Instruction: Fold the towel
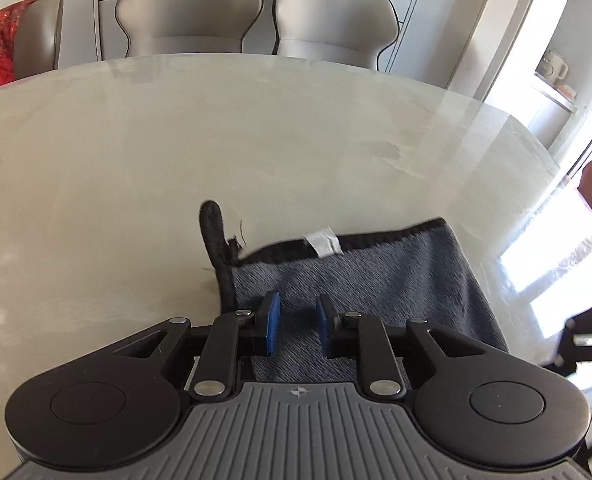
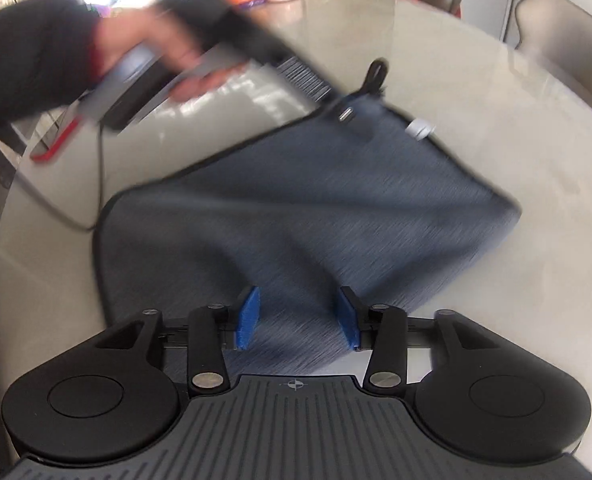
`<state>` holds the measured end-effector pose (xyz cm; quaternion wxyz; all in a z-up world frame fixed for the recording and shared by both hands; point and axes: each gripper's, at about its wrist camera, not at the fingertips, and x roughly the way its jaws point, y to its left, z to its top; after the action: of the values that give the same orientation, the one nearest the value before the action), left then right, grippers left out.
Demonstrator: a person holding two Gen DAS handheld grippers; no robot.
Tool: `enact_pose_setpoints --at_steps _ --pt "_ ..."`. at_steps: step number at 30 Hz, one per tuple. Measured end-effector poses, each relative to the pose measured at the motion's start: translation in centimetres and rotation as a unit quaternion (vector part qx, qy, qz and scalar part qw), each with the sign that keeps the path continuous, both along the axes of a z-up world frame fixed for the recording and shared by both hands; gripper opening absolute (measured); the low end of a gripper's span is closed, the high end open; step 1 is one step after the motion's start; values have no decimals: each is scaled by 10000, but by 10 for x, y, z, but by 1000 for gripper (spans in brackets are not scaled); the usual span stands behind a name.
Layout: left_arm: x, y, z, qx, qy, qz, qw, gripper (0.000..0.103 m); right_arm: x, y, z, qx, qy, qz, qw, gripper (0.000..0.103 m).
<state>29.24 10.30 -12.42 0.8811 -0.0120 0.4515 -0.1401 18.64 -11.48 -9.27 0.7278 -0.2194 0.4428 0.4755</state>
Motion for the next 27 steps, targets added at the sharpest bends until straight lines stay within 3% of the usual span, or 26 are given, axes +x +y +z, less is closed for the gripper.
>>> enact_pose_setpoints --at_steps 1,5,8,12,14,17,19,22,27 --pt "2 0 -1 104 -43 -43 9999 18 -10 -1 -2 -56 -13 36 10000 62" --pt "0 -6 3 288 -77 22 9996 18 -37 4 -1 -419 -300 162 9985 64" --pt "-19 -12 16 156 -229 50 9996 25 -33 -2 2 -532 181 -225 9982 61" --pt "-66 -26 38 -332 -343 -400 9981 40 -35 -9 18 115 156 -702 9973 60" --pt "-82 -33 39 -570 -188 -595 9964 43 -40 -6 22 403 169 -738 9963 60" --pt "-108 -47 23 -567 273 -929 9937 43 -50 8 17 614 387 -473 9962 60" --pt "-119 -52 13 -404 479 -913 9938 43 -55 15 7 433 538 -407 9968 61" --pt "-129 -47 14 -288 407 -829 9953 43 -64 15 2 298 551 -571 9964 62" --pt "-146 -37 14 293 377 -630 9969 43 -84 3 4 276 599 -988 9929 63"
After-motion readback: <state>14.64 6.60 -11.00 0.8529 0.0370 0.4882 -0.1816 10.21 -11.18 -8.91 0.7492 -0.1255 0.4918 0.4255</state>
